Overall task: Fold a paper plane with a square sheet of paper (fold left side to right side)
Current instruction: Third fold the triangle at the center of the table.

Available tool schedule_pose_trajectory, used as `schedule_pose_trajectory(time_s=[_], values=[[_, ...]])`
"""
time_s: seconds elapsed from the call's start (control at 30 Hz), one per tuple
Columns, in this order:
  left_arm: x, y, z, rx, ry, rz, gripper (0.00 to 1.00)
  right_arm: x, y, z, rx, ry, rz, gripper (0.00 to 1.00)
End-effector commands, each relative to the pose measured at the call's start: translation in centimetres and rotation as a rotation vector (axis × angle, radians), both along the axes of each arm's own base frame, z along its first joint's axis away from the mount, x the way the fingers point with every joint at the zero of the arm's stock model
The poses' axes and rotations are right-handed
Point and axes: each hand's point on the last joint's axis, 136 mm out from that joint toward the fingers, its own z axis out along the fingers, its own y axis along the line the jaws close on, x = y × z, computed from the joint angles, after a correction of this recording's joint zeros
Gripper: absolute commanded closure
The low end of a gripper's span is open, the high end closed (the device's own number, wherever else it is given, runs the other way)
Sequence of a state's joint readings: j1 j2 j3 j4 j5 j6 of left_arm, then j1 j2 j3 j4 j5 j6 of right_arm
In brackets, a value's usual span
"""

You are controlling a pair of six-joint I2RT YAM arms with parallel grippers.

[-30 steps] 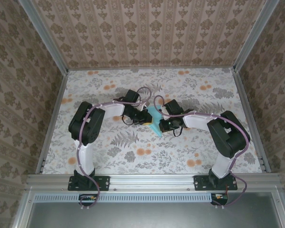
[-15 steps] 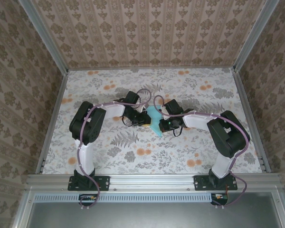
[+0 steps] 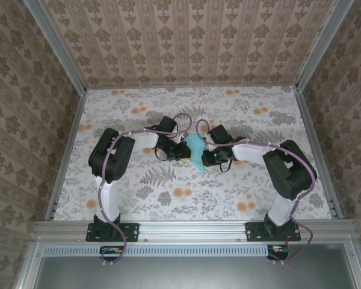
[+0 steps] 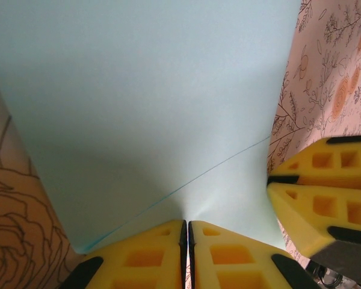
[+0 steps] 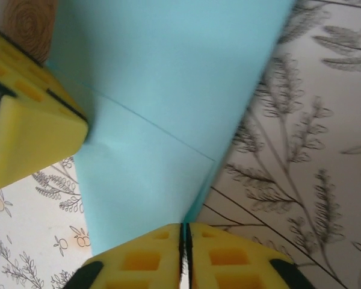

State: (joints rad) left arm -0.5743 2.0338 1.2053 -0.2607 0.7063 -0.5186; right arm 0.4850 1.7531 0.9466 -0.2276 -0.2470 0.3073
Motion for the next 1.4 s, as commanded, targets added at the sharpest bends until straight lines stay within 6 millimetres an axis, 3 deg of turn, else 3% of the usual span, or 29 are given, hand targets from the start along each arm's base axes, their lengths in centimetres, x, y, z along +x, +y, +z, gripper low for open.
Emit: schedule_pose_trajectory(time_s=[0.0, 0.1, 0.2, 0.3, 0.43, 0.67, 0.97, 1.37], values=[[-1.8, 2.4, -3.4, 0.119, 0.076, 0.009, 0.87, 0.3, -0.6, 3.2, 0.059, 0.009, -0.074, 0.76], [-1.8, 2.4, -3.4, 0.120, 0.081, 0.014, 0.87, -0.1, -0.8, 4.9, 0.093, 0.016, -0.110, 0.75], [-1.9, 2.3, -3.5, 0.121, 0.088, 0.018, 0.87, -1.0, -0.1, 6.0, 0.169, 0.061, -0.154, 0.89], [-1.7, 2.6, -3.8, 0.147, 0.077, 0.031, 0.87, -1.7, 1.2, 6.7, 0.238, 0.107, -0.199, 1.00], [-1.7, 2.7, -4.0, 0.155, 0.080, 0.035, 0.88, -2.4, 3.9, 7.1, 0.268, 0.149, -0.225, 1.00], [-1.6, 2.7, -4.1, 0.158, 0.084, 0.039, 0.88, -2.6, 6.2, 4.5, 0.205, 0.217, -0.298, 1.00], [-1.6, 2.6, -4.2, 0.161, 0.086, 0.033, 0.88, -1.5, 6.4, 2.7, 0.141, 0.209, -0.308, 1.00], [-1.6, 2.6, -4.2, 0.166, 0.090, 0.029, 0.88, -1.6, 6.1, 0.5, 0.077, 0.248, -0.309, 1.00]])
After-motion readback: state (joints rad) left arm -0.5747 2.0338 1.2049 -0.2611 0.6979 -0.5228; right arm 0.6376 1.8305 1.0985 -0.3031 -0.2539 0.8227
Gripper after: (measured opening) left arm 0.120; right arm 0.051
